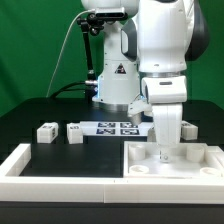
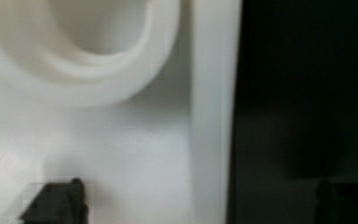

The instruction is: Assemble one leg

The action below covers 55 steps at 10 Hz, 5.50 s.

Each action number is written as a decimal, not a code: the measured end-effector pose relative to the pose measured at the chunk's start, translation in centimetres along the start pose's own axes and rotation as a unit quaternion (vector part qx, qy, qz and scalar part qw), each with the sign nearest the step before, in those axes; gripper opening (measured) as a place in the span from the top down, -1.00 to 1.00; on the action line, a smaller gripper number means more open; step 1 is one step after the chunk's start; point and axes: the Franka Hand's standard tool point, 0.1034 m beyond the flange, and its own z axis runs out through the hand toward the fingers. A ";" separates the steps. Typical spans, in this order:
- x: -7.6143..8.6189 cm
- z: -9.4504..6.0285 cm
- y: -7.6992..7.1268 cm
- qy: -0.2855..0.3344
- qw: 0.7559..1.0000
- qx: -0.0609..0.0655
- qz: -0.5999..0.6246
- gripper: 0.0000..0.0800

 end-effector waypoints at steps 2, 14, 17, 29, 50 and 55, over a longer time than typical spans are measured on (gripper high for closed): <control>1.3 -2.5 -1.7 -0.005 0.999 -0.010 0.039 -0.62; 3.8 -2.9 -5.3 0.015 0.875 -0.010 0.483 -0.62; 5.2 -2.5 -6.8 0.012 0.838 0.000 0.546 -0.62; 6.9 -0.7 -12.7 -0.246 0.798 0.161 0.525 -0.62; 6.9 -3.9 -11.3 -0.369 0.724 0.293 0.504 0.27; 7.7 -4.2 -9.2 -0.307 0.756 0.249 0.522 0.27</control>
Offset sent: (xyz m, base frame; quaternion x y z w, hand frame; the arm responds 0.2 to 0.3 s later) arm -0.0254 0.0183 0.0359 -0.0240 -0.0084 0.0693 0.9973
